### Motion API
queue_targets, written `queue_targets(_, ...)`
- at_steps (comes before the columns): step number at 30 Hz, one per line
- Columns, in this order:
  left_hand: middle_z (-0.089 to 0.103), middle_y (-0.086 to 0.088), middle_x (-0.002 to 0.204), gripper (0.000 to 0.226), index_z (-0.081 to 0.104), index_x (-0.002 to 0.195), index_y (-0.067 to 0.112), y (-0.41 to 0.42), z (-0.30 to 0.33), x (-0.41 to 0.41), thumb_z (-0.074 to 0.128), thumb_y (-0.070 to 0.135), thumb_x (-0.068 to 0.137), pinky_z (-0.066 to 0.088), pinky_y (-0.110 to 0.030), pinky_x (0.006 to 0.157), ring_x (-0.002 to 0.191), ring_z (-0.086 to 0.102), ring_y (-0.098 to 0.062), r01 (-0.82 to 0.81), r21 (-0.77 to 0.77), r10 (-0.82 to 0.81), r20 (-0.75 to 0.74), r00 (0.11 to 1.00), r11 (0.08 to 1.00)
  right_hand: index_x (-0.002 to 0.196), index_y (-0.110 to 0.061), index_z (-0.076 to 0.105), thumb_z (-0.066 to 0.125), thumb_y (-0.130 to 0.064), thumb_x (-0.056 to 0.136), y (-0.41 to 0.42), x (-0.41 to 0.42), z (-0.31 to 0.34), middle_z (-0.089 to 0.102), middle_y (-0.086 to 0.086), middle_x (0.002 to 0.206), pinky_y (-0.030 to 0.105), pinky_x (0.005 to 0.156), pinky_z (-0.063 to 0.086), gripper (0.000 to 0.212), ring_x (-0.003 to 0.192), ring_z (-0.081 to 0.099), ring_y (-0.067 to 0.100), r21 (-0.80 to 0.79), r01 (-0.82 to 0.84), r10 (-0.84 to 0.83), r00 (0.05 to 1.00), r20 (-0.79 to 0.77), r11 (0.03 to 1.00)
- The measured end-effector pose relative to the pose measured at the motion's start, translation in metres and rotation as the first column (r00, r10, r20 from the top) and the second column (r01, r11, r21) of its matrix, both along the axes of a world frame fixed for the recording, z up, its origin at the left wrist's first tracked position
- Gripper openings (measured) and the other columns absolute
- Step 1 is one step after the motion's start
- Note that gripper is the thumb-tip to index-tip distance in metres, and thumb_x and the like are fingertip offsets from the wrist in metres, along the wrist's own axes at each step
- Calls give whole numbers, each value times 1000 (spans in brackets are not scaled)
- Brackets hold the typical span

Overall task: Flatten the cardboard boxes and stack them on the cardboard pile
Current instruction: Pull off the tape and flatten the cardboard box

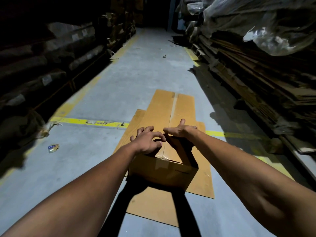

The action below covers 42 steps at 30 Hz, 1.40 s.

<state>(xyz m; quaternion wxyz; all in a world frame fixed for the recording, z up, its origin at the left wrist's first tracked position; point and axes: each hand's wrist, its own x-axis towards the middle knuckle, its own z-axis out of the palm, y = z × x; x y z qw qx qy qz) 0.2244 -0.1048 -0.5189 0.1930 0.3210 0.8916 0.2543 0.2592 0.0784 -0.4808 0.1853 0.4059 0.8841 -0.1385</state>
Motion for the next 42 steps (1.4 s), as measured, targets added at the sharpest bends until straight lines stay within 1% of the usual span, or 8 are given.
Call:
queue_targets(4, 11, 10, 172, 16, 67, 112, 55, 2, 3, 2, 63, 48, 97, 13, -68, 112, 157, -1, -26, -4, 6, 4, 17, 1000, 1000, 160, -21, 1, 46, -84, 84, -1, 0, -2, 13, 34, 160, 55, 120, 29, 109, 148, 23, 53, -15, 9, -10, 1000, -7, 1000)
queue_targets(8, 5, 14, 173, 24, 64, 120, 55, 1, 1, 6, 64, 49, 96, 10, -72, 112, 158, -3, -27, 33, -34, -34, -25, 999, 999, 161, -23, -1, 47, -87, 81, -1, -1, -5, 8, 36, 162, 56, 118, 32, 113, 148, 21, 54, -27, 20, -21, 1000, -16, 999)
queue_targets(14, 8, 10, 174, 13, 68, 106, 56, 1, 5, -1, 66, 57, 93, 8, -76, 114, 158, -7, -26, 14, -32, -11, 82, 997, 999, 161, -22, -1, 45, -83, 87, 0, 1, -4, 15, 32, 162, 57, 122, 27, 107, 148, 25, 52, -15, 12, -12, 1000, -22, 1000)
queue_targets(22, 30, 14, 163, 6, 73, 92, 46, 11, 11, 7, 73, 51, 89, 21, -59, 102, 150, 10, -20, -109, 16, 108, 67, 992, 994, 156, -26, 3, 50, -83, 72, 5, -6, -11, 45, 24, 149, 59, 117, 35, 112, 137, 45, 47, -60, 7, -6, 1000, 17, 998)
queue_targets(25, 38, 15, 158, 5, 74, 85, 49, 8, 9, 3, 78, 52, 84, 25, -61, 107, 148, 20, -23, -77, 88, 73, 52, 996, 993, 152, -34, 6, 58, -82, 62, 9, -7, -13, 42, 25, 151, 64, 111, 39, 115, 137, 44, 49, -83, 14, -13, 1000, 12, 996)
queue_targets(29, 49, 14, 147, 9, 77, 82, 51, -5, 9, -2, 82, 54, 75, 34, -58, 116, 142, 40, -17, 45, 214, -60, 65, 996, 976, 153, -30, 3, 65, -77, 67, 11, -6, -14, 50, 25, 142, 62, 115, 36, 116, 137, 45, 47, -97, 5, -3, 1000, 14, 995)
queue_targets(36, 59, 13, 139, 6, 84, 86, 36, -34, 28, 15, 88, 34, 83, 42, -44, 118, 130, 55, -5, 239, 328, -276, 71, 959, 914, 161, -25, 2, 61, -79, 82, 0, 10, -7, 17, 30, 162, 54, 115, 39, 112, 149, 26, 48, -39, 9, -11, 999, -53, 999)
queue_targets(42, 55, 31, 143, 14, 77, 102, 56, -68, 10, 41, 77, 50, 89, 42, -53, 109, 133, 47, -5, 349, 225, -280, -288, 916, 910, 162, -28, 2, 62, -80, 82, -3, 13, -12, -4, 29, 167, 53, 114, 41, 112, 146, 31, 52, -67, -11, 5, 996, -87, 998)
